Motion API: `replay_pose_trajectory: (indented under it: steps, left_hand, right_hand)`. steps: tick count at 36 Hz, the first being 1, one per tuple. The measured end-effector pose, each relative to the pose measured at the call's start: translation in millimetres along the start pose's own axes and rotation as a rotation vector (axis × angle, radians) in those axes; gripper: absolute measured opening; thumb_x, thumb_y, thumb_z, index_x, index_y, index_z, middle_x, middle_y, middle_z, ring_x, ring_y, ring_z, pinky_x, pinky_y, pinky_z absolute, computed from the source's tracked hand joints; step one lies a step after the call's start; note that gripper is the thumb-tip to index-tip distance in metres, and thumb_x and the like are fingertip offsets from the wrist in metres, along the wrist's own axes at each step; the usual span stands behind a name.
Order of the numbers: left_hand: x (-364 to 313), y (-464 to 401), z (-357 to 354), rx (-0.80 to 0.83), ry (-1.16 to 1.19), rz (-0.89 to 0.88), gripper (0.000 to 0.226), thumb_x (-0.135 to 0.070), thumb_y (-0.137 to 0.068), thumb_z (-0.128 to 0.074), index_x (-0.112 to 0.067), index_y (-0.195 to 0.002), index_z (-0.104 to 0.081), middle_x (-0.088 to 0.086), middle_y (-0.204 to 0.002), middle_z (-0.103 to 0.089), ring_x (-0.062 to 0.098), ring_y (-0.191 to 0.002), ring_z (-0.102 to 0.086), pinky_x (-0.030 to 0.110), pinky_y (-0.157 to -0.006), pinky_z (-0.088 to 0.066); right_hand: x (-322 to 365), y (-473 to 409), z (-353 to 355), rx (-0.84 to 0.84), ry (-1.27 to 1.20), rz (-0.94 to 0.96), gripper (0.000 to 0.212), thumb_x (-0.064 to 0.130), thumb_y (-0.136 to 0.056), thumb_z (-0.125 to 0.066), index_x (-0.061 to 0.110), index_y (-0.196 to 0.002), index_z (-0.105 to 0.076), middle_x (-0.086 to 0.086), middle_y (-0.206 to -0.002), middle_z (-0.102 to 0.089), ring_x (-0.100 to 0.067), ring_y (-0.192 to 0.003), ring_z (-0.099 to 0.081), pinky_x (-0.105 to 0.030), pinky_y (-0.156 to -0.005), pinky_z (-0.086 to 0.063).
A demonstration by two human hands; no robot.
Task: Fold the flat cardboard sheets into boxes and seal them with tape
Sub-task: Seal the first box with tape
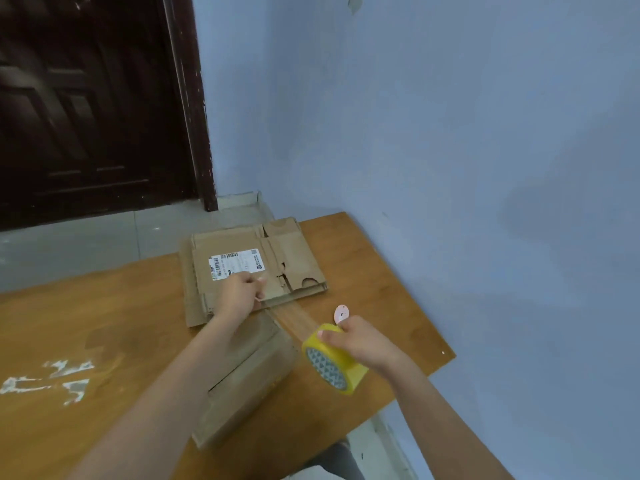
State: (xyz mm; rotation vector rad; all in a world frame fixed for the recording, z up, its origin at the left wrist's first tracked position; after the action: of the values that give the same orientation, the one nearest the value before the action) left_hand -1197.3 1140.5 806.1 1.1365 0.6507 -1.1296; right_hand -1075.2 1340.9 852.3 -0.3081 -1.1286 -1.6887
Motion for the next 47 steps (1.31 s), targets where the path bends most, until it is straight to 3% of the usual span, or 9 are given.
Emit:
replay_pose_trajectory:
  steps: [2,4,10,15,19,24,36,44,47]
  left_hand:
    - [11.9,-0.7,-3.3,0.0,-0.017,0.007,0.033,-0.023,-0.094,-0.056,-0.01,-0.064,-0.054,0.008,-0.068,-0.064,0.025,-0.066,-0.062,0.041,-0.077,-0.052]
    - [21.1,-0.8,-6.0,0.017,-0.109,0.001,0.036,-0.032,-0.095,-0.053,-0.011,-0.065,-0.054,0.014,-0.075,-0.067,0.026,-0.069,-0.059,0.036,-0.072,-0.045]
    - [27.6,5.4,-12.3,-0.086,-0.289,-0.092,0.038,-0.031,-0.097,-0.048,-0.01,-0.066,-0.049,0.007,-0.064,-0.053,0.023,-0.061,-0.049,0.033,-0.055,-0.034]
    - [34.4,8.0,-13.7,-0.153,-0.299,-0.145,0.037,-0.031,-0.097,-0.046,-0.002,-0.077,-0.055,0.01,-0.067,-0.057,0.027,-0.064,-0.053,0.035,-0.058,-0.041]
    - [35.6,6.5,-14.0,-0.163,-0.283,-0.152,0.037,-0.03,-0.097,-0.047,0.001,-0.077,-0.054,0.011,-0.067,-0.057,0.026,-0.062,-0.051,0.034,-0.058,-0.039]
    - [36.5,4.9,-14.3,-0.164,-0.269,-0.131,0.037,-0.029,-0.097,-0.049,0.002,-0.077,-0.053,0.012,-0.067,-0.055,0.025,-0.062,-0.049,0.034,-0.057,-0.036]
    - [39.7,1.4,-15.7,-0.161,-0.284,-0.11,0.034,-0.026,-0.097,-0.049,0.001,-0.078,-0.053,0.01,-0.066,-0.055,0.023,-0.06,-0.047,0.031,-0.055,-0.035]
    - [41.8,-5.5,-17.7,-0.123,-0.335,0.008,0.029,-0.026,-0.096,-0.051,-0.004,-0.078,-0.057,0.005,-0.067,-0.055,0.017,-0.061,-0.047,0.028,-0.05,-0.03]
    - [43.7,-10.4,-18.3,-0.068,-0.303,0.077,0.028,-0.027,-0.096,-0.053,-0.006,-0.078,-0.058,0.006,-0.071,-0.057,0.021,-0.069,-0.052,0.03,-0.057,-0.035]
  right_hand:
    - [-6.7,-0.8,-8.7,0.014,-0.011,-0.008,0.038,0.045,-0.087,-0.058,0.014,-0.069,-0.044,-0.005,-0.071,-0.043,-0.016,-0.063,-0.043,-0.029,-0.061,-0.032]
    - [-12.4,-0.6,-15.9,0.02,-0.007,-0.015,0.038,0.048,-0.087,-0.057,0.014,-0.075,-0.046,-0.004,-0.072,-0.044,-0.017,-0.066,-0.044,-0.029,-0.062,-0.032]
    - [-18.9,-3.7,-26.2,0.036,-0.013,-0.043,0.034,0.047,-0.089,-0.056,0.015,-0.077,-0.051,-0.006,-0.075,-0.051,-0.018,-0.07,-0.05,-0.03,-0.062,-0.036]
    - [-17.2,-7.3,-24.2,0.021,0.039,-0.041,0.036,0.045,-0.091,-0.054,0.02,-0.066,-0.046,0.003,-0.065,-0.048,-0.011,-0.059,-0.047,-0.024,-0.054,-0.034]
    - [-17.1,-9.4,-26.1,0.027,0.039,-0.053,0.037,0.047,-0.09,-0.054,0.019,-0.067,-0.045,0.0,-0.067,-0.047,-0.013,-0.062,-0.046,-0.026,-0.055,-0.033]
    - [-20.0,-10.8,-29.0,0.033,0.012,-0.055,0.037,0.048,-0.089,-0.055,0.015,-0.073,-0.049,-0.007,-0.076,-0.053,-0.018,-0.069,-0.051,-0.03,-0.061,-0.037]
    - [-26.0,-13.7,-36.9,0.054,-0.036,-0.077,0.034,0.048,-0.089,-0.056,0.014,-0.083,-0.057,-0.005,-0.08,-0.058,-0.017,-0.073,-0.056,-0.029,-0.065,-0.042]
    - [-33.0,-22.5,-48.3,0.022,-0.004,-0.104,0.037,0.046,-0.09,-0.055,0.02,-0.067,-0.042,0.004,-0.063,-0.042,-0.009,-0.053,-0.039,-0.022,-0.051,-0.03]
    - [-32.7,-24.7,-47.5,-0.005,0.018,-0.095,0.034,0.046,-0.09,-0.054,0.028,-0.066,-0.039,0.007,-0.065,-0.046,-0.006,-0.055,-0.043,-0.019,-0.05,-0.03]
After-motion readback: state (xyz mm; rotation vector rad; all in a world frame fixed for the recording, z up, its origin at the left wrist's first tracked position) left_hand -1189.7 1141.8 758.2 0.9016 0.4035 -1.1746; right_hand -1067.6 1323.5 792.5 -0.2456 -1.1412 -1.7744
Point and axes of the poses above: each hand's wrist, its own y-axis away from the middle knuckle, its own z-axis out of the back of the hand, x = y × z, the point moved 2 cm from there along -y, towards the middle knuckle
